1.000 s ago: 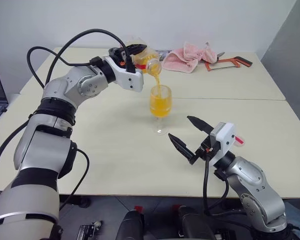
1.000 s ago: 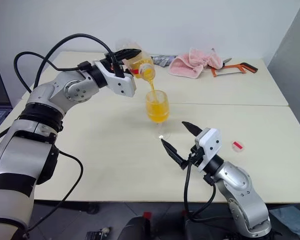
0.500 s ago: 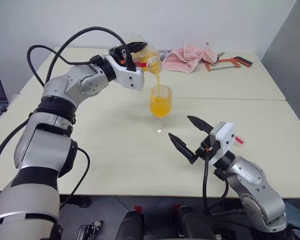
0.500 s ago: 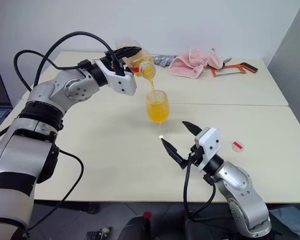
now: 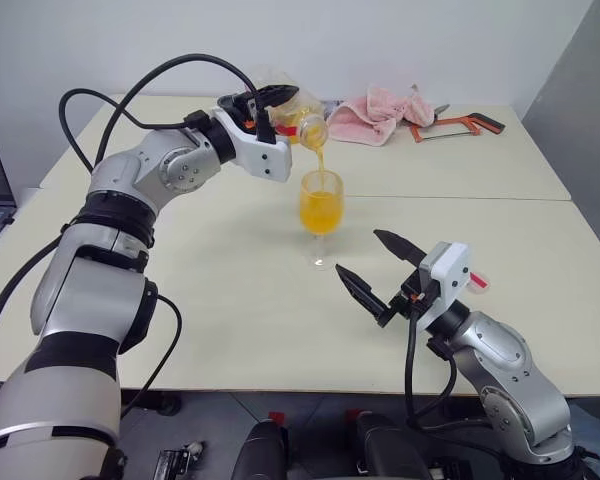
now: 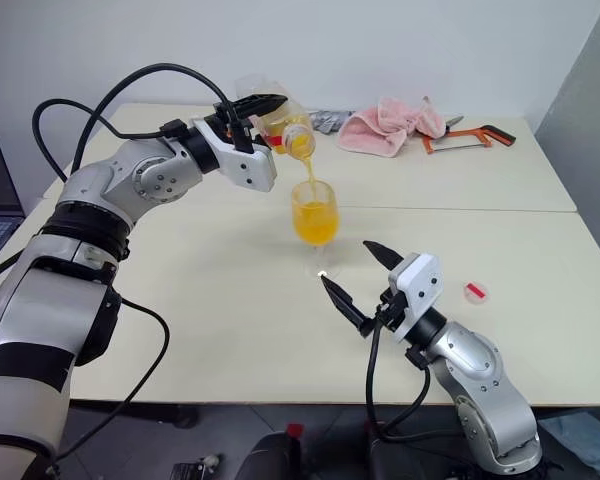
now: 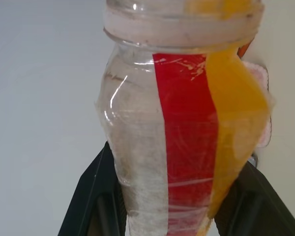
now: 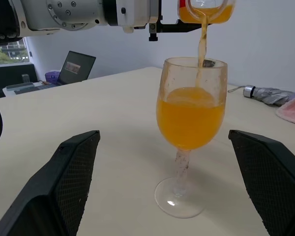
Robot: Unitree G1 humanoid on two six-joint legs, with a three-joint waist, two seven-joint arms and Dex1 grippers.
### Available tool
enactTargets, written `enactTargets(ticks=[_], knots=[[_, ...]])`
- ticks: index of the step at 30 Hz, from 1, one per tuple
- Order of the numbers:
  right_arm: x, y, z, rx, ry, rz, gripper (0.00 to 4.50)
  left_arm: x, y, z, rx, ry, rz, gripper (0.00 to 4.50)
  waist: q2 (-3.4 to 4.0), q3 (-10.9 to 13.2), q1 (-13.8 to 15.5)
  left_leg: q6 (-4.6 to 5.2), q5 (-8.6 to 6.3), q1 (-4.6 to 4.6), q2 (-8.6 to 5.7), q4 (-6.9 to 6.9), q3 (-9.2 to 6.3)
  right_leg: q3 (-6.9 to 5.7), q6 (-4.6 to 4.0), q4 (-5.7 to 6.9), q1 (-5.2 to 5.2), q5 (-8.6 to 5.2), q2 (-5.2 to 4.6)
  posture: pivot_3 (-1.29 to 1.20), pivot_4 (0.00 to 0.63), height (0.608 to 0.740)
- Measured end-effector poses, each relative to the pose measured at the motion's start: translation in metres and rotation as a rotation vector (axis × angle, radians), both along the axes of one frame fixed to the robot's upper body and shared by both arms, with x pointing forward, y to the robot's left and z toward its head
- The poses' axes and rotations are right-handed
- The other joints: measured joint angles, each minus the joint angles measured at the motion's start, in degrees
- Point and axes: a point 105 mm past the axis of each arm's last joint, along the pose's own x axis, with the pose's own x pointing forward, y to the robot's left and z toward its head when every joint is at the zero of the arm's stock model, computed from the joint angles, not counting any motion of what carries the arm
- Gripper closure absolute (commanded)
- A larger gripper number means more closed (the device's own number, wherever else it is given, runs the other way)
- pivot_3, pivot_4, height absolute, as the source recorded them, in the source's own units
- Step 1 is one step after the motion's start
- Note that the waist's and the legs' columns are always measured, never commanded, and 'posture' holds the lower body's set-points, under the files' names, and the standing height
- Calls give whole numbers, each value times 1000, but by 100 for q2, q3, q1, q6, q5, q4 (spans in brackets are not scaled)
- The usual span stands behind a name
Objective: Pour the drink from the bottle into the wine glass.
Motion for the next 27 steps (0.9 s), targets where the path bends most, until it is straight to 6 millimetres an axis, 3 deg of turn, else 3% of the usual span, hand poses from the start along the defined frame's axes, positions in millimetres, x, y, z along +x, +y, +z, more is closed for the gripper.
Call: enactTargets(ticks=[16, 27], knots=[[0, 3, 2, -2, -7, 11, 0, 0, -8, 0, -39, 23, -21, 2739, 0, 0, 2, 0, 0, 0, 0, 1, -1, -1, 0, 1, 0, 0, 0, 0, 150, 740], [1, 4, 7, -8, -30, 23, 0, 4, -7, -18, -262, 240, -42, 2739, 0, 0, -2, -1, 0, 1, 0, 4, 0, 0, -1, 6, 0, 0, 0, 0, 150, 740]])
